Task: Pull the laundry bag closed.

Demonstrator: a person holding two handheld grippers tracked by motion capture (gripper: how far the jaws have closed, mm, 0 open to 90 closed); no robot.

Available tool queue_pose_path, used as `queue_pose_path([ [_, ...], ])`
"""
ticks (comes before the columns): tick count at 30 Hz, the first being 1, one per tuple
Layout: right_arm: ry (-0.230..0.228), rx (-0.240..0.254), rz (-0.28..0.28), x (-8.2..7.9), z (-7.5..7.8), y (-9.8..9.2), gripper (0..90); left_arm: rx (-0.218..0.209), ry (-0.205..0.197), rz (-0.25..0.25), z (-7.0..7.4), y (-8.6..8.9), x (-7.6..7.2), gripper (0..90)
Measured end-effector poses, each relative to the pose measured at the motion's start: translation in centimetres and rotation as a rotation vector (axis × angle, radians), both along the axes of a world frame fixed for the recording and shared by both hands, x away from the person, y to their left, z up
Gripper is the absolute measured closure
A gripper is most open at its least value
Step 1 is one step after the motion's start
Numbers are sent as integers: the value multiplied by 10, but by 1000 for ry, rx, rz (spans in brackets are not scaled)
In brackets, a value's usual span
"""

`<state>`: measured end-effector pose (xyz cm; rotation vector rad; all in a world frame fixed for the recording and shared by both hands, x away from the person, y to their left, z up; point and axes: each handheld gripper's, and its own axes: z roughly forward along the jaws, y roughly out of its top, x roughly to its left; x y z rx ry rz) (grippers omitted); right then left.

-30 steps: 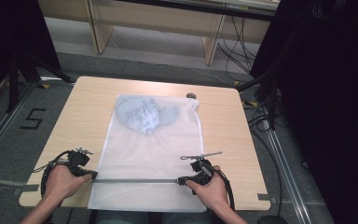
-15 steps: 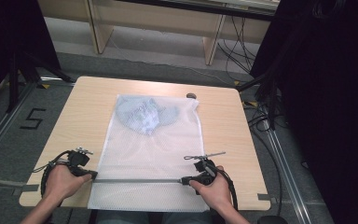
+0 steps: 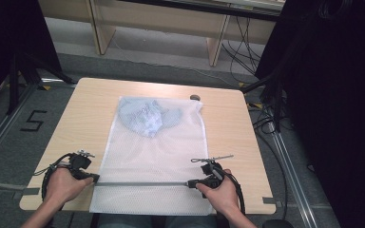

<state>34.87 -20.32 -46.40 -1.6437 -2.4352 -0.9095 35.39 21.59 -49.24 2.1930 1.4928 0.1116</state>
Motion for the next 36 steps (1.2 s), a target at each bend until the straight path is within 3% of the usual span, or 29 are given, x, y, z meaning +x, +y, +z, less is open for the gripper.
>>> queue_pose_path([
  [8,5,18,6,1,0,-5,868,-1,2,0,0,0,0,900],
  [36,1,5,-30,1,1,-21,868,-1,2,7,0,0,0,900],
])
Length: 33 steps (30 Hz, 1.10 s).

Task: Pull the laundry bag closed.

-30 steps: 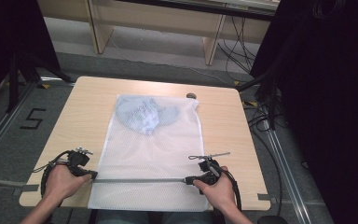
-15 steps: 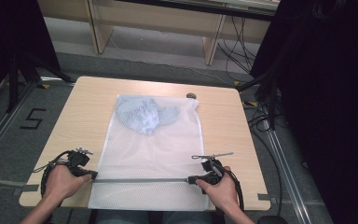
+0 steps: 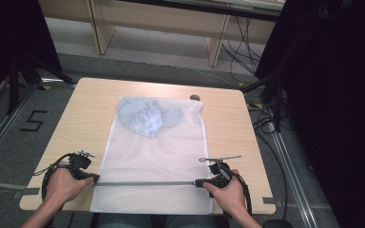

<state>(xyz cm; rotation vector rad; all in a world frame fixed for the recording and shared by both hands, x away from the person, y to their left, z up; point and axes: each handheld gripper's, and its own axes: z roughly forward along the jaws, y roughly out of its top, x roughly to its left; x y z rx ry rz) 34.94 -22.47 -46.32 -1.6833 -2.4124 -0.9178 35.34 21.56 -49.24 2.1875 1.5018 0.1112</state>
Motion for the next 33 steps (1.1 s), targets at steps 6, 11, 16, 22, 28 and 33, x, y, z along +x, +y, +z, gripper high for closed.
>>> queue_pose_path([
  [6,-2,-7,-6,0,-1,-4,868,1,1,-1,0,0,0,900],
  [11,3,-9,-5,0,-1,-8,868,2,1,-1,0,0,0,900],
  [16,9,-8,-21,0,-1,-10,868,2,1,-2,0,0,0,900],
  [22,3,-15,-17,0,-2,-15,868,1,1,-2,0,0,0,900],
  [28,7,-21,-18,0,-3,-20,868,1,1,-1,0,0,0,900],
  [33,11,-16,-24,0,-4,-26,868,1,1,-1,0,0,0,900],
])
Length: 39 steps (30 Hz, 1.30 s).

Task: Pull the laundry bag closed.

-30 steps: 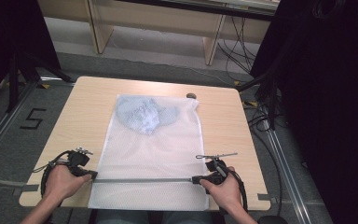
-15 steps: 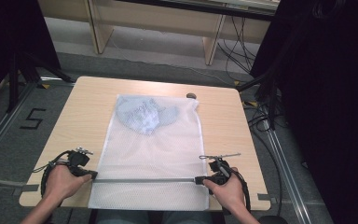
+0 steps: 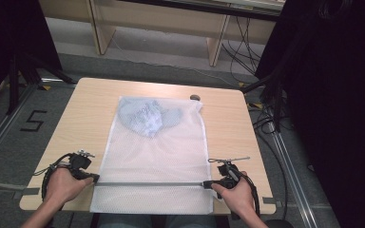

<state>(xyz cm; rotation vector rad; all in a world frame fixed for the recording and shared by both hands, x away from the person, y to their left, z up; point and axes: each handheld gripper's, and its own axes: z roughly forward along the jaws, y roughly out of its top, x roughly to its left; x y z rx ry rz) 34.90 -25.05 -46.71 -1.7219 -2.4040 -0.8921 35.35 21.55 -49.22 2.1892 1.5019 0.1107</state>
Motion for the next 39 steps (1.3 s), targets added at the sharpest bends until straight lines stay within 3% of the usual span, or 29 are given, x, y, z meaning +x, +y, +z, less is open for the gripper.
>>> queue_pose_path([
  [2,-12,-17,-2,0,-2,-1,868,1,0,0,0,0,0,900],
  [4,15,1,-15,0,0,-1,868,-1,-3,-6,0,0,0,900],
  [7,-10,-15,-6,1,-2,-5,868,-2,-1,-3,0,0,0,900],
  [8,12,-4,-20,1,0,-5,868,-2,1,1,0,0,0,900],
  [13,12,-12,-27,2,-2,-8,868,0,-2,0,0,0,0,900],
  [17,51,14,-48,0,-1,-9,868,-1,-1,1,0,0,0,900],
  [21,35,4,-52,1,-3,-8,868,1,-1,-2,0,0,0,900],
  [23,31,-16,-29,3,-4,-10,867,4,-1,-11,0,1,0,900],
  [25,37,-3,-9,3,-4,-11,864,9,-6,-20,0,1,1,900],
  [26,14,-18,-4,3,-5,-11,861,23,-8,-47,1,3,2,900],
  [31,21,-24,-18,4,-5,-16,849,26,-9,-44,1,2,2,900],
  [34,-20,-38,-25,6,-4,-19,840,25,-11,-46,1,2,2,900],
  [35,-20,-38,-25,6,-4,-19,840,18,-21,-25,0,1,1,900],
  [36,-5,-29,-46,7,-3,-19,836,20,-12,-49,1,3,2,900],
  [39,-60,-46,-40,9,-2,-26,802,4,-33,-34,-1,3,1,899],
])
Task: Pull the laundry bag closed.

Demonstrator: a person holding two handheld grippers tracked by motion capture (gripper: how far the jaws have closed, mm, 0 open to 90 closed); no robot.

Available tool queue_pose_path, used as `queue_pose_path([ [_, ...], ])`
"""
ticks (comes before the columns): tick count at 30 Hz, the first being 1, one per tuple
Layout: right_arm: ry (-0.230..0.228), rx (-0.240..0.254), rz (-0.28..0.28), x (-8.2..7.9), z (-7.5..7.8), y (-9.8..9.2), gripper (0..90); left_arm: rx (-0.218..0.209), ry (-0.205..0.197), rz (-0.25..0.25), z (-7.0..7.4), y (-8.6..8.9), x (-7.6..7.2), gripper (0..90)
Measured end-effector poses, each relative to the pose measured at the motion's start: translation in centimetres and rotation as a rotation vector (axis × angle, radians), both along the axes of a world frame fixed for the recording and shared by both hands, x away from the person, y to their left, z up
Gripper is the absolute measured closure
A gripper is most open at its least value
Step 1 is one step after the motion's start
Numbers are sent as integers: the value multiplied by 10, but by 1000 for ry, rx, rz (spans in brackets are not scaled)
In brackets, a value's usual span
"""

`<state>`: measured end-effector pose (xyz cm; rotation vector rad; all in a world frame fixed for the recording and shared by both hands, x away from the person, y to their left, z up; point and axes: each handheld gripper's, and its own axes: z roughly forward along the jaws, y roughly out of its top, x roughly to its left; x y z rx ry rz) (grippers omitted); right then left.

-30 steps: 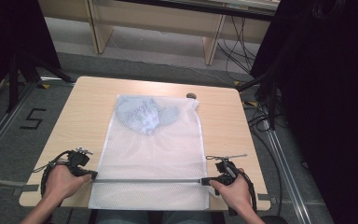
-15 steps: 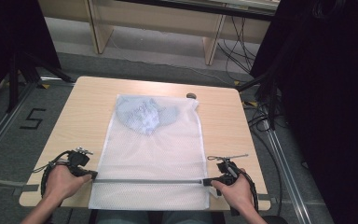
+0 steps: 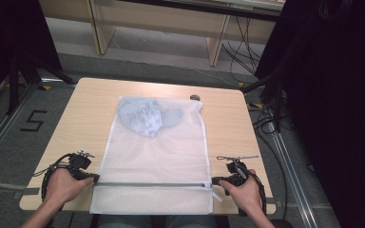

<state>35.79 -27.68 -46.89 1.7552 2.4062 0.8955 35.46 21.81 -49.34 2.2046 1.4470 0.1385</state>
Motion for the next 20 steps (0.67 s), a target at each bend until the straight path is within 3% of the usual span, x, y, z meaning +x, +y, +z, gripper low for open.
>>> queue_pose_path([
  [2,1,13,-20,0,1,0,793,-1,0,0,0,0,0,899],
  [3,-17,-8,-13,1,0,-2,783,-1,-3,0,0,0,0,899],
  [4,0,-4,-15,1,3,-3,769,-1,-2,0,0,0,0,898],
  [6,-50,-21,-19,3,1,-4,738,8,12,-8,1,1,1,896],
  [8,-48,-18,-17,4,1,-7,717,15,7,-8,2,1,1,889],
  [9,-9,15,-78,3,3,-3,705,10,-11,4,1,0,0,889],
  [10,-69,-30,-14,5,0,-9,696,6,-23,9,1,0,0,881],
  [11,-42,-39,-34,5,1,-9,693,16,-9,6,3,1,0,862],
  [14,-19,-15,-73,5,3,-8,670,-3,-30,14,6,2,0,829],
  [17,-29,-1,-99,5,2,-7,652,-9,-57,24,9,2,-1,811],
  [18,-76,5,-88,6,-1,-8,645,-13,-65,27,10,2,-1,798],
  [20,-77,1,-87,6,-1,-9,638,-14,-84,25,11,2,-1,792],
])
